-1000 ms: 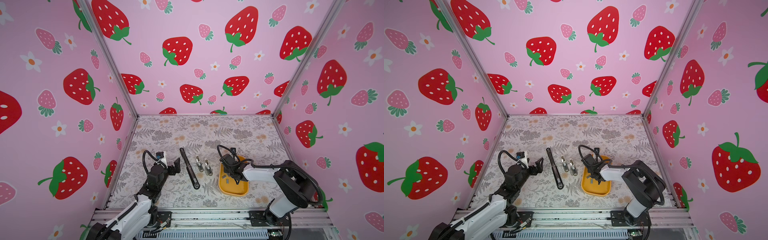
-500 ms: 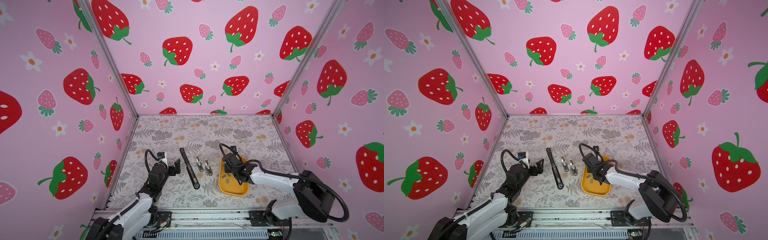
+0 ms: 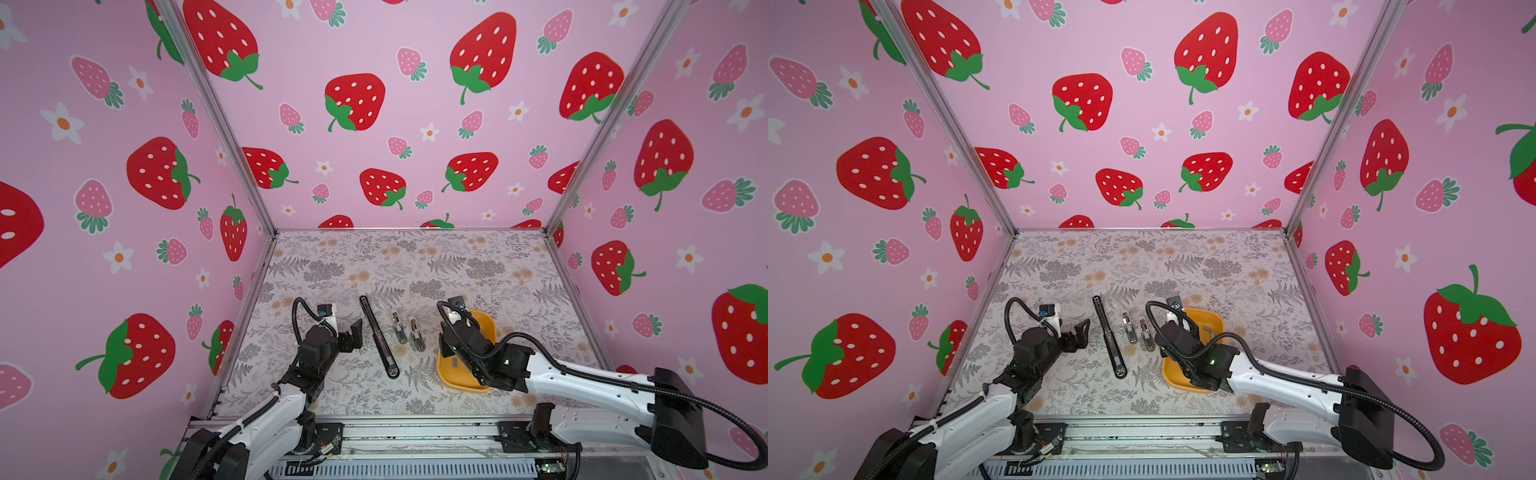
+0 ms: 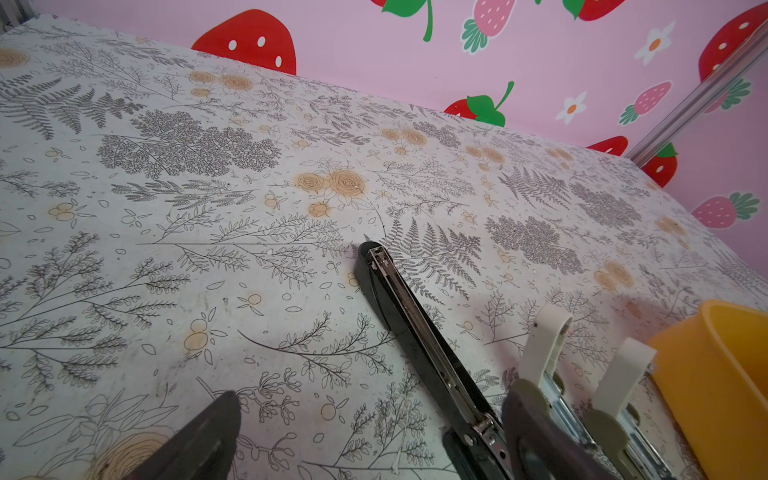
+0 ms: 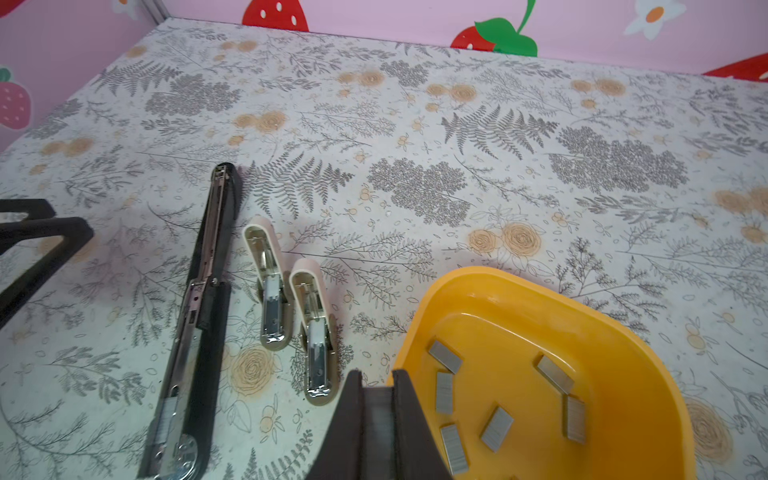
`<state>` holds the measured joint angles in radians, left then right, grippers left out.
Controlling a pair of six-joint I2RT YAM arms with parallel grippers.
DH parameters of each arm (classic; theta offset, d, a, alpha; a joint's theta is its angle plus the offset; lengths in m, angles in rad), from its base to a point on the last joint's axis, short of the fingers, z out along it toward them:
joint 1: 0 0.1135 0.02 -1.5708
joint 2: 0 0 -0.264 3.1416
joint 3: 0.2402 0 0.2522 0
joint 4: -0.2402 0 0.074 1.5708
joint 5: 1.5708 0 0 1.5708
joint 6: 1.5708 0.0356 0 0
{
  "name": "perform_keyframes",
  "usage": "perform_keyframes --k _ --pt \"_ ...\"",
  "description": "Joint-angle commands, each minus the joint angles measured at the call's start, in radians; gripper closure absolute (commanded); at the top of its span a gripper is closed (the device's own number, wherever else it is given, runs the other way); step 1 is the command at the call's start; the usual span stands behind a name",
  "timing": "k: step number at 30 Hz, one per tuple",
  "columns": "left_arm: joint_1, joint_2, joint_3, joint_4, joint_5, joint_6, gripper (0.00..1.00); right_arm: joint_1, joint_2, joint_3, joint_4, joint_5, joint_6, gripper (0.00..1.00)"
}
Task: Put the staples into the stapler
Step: 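Lift the strip and carry it over the nearer beige mini stapler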
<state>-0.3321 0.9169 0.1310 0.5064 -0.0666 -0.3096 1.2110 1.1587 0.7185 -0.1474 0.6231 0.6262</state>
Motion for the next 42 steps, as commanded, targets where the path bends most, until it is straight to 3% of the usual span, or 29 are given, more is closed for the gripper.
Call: perform_keyframes --k 1,11,42 --pt "-0.004 -0.010 0.027 0.040 0.011 0.012 0.01 0.054 0.010 0.043 0.014 0.049 -0.045 0.94" --pt "-0.012 -0.036 0.014 0.042 0.012 0.015 0.01 0.140 0.127 0.064 0.152 0.001 -0.099 0.94" --pt "-0.023 0.007 0.033 0.050 -0.012 0.023 0.01 0.092 0.418 0.096 0.370 -0.039 -0.147 0.93"
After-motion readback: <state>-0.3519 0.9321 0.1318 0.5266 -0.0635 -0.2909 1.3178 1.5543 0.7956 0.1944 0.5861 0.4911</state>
